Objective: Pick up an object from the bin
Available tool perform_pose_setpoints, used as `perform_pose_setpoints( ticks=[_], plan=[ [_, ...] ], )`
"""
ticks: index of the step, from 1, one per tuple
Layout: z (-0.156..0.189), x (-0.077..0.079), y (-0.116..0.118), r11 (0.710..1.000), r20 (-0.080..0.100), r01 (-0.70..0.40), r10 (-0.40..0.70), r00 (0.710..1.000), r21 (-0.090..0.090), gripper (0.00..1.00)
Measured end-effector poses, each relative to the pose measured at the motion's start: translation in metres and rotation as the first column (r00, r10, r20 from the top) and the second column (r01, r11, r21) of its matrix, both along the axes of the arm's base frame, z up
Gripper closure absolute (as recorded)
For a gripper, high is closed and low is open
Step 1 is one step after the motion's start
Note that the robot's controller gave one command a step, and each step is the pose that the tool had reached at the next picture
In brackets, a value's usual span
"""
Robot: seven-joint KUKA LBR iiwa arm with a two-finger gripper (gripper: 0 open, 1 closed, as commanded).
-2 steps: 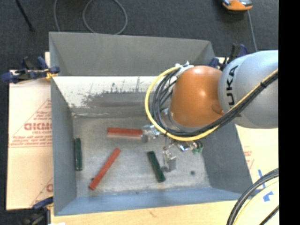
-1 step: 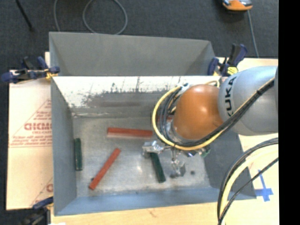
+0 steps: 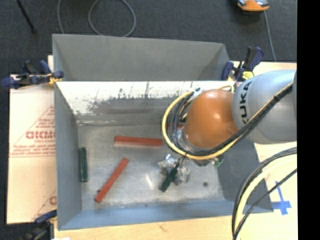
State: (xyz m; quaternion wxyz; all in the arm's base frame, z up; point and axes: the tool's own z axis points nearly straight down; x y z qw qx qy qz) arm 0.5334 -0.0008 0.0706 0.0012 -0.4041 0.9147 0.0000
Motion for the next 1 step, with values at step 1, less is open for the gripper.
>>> perform_pose_setpoints(
  ticks=[1],
  plan=[
    [0.1680, 0.0572, 0.0199, 0.999, 0.012, 0.053, -0.053, 0.999, 0.001, 1.00]
  ],
)
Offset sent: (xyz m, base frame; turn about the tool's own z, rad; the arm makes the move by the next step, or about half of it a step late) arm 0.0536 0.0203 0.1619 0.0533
